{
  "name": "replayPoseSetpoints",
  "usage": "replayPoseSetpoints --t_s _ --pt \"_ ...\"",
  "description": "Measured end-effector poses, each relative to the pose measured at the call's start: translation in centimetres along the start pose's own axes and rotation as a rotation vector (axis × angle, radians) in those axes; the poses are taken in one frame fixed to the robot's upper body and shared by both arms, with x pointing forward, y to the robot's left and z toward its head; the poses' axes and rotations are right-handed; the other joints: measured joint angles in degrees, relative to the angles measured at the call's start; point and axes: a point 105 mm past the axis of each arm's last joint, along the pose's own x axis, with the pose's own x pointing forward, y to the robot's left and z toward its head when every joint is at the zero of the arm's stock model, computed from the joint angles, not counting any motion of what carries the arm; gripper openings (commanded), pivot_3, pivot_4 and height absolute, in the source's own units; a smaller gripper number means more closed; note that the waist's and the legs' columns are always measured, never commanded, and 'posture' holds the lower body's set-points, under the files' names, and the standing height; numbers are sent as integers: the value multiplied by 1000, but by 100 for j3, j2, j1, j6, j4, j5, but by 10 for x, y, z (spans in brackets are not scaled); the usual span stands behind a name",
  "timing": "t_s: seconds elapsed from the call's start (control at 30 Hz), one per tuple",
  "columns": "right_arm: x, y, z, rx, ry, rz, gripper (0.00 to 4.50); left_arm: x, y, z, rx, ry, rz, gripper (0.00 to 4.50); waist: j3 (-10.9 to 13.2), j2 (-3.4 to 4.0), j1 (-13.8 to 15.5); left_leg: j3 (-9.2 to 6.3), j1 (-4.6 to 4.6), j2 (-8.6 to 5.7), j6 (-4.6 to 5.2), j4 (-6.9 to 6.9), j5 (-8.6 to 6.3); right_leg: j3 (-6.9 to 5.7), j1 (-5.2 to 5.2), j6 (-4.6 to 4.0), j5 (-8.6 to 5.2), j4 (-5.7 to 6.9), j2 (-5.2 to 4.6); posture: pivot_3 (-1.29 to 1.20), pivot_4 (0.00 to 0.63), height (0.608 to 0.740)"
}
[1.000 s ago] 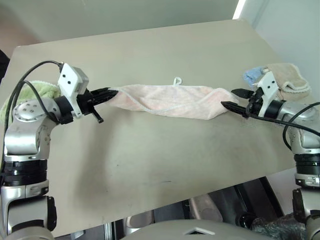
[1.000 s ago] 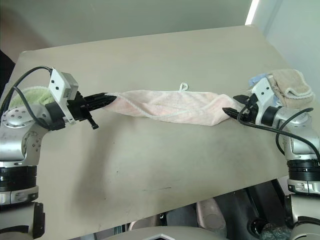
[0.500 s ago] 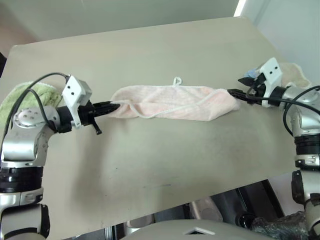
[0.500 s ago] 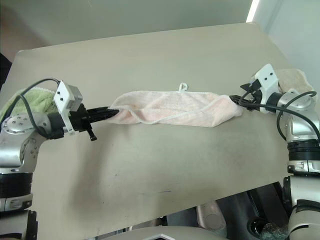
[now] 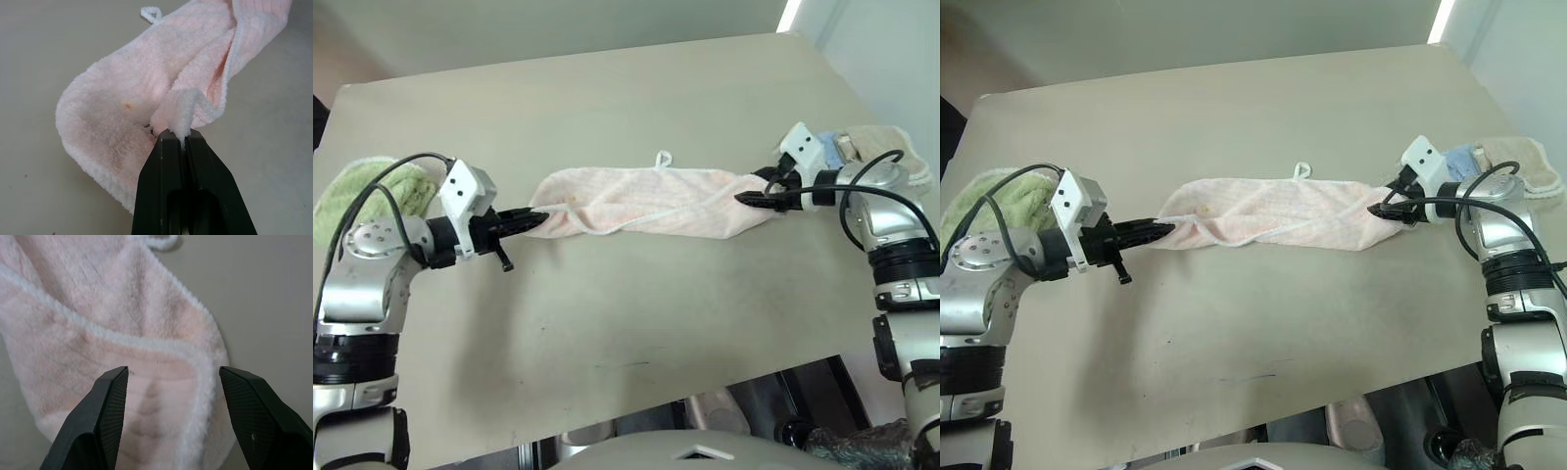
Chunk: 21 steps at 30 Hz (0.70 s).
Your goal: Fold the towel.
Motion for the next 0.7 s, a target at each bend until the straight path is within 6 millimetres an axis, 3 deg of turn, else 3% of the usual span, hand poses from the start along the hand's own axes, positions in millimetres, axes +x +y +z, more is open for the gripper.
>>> replayPoseSetpoints --t_s 0.17,0.2,0.27,0.5,0.7 --pt "1 -1 -5 0 17 -4 3133 0 -1 -1 -1 1 0 0 0 0 0 0 0 0 0 0 0 1 0 0 0 0 0 0 150 740" --pt "1 -1 -4 0 17 -2 2969 0 -1 -1 -1 1 0 0 0 0 0 0 0 0 0 0 0 0 0 -1 0 0 0 0 150 740" --pt "0 0 -4 0 15 4 2556 0 -1 -1 -2 1 0 0 0 0 0 0 0 0 -1 0 0 1 0 -1 0 0 0 0 150 740" --pt "-7 -3 7 -32 -16 -15 114 0 -1 -1 -1 0 -2 0 0 0 0 0 0 0 -1 0 -1 0 0 -2 -1 0 0 0 150 740" --pt "-16 -5 11 -49 -29 -39 52 0 -1 -1 -2 -1 -3 0 0 0 1 0 0 0 -1 0 -1 0 0 -7 -4 0 0 0 150 740"
